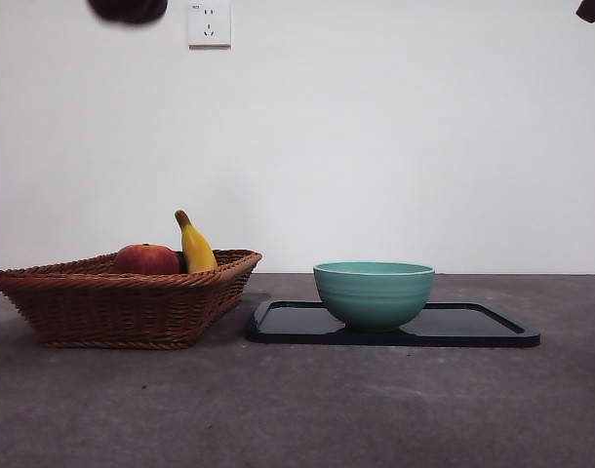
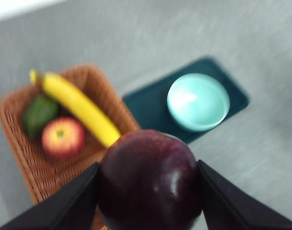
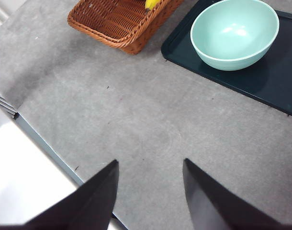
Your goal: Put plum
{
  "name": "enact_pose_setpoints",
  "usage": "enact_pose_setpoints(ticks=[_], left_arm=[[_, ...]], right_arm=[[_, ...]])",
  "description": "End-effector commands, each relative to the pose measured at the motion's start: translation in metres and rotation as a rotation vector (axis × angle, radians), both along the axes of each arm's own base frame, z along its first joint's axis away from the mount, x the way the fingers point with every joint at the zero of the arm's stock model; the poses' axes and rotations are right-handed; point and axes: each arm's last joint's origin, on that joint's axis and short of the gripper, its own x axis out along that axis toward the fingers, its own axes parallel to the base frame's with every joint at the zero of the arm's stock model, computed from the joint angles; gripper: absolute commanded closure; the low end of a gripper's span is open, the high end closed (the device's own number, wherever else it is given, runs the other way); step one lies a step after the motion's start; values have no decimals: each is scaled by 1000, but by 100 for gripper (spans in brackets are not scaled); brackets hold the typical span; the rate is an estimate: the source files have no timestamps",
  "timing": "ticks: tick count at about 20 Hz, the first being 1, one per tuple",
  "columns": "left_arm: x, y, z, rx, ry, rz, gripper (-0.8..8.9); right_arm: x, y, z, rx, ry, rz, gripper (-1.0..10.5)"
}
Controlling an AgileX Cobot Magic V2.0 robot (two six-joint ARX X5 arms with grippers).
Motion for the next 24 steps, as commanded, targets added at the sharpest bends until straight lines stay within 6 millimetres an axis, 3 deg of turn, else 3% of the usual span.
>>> enact_pose_setpoints(ticks=[1,8,12,18,24], left_arm=[[10,2,-26,-15,-23,25,628],[35,11,-118,-26,-72,85,629],[49,17,-158,17,-56,92,630],[79,12,-204,46,33,96,629],[91,9,-229,56,67,96,626]], right_arm=[[0,1,2,-4,-15,18,732],[0,1,2,-4,-14,17,732],[0,1,2,-2,-12,15,732],[0,1,2,0,-9,13,732],[0,1,2,0,-9,13,732]])
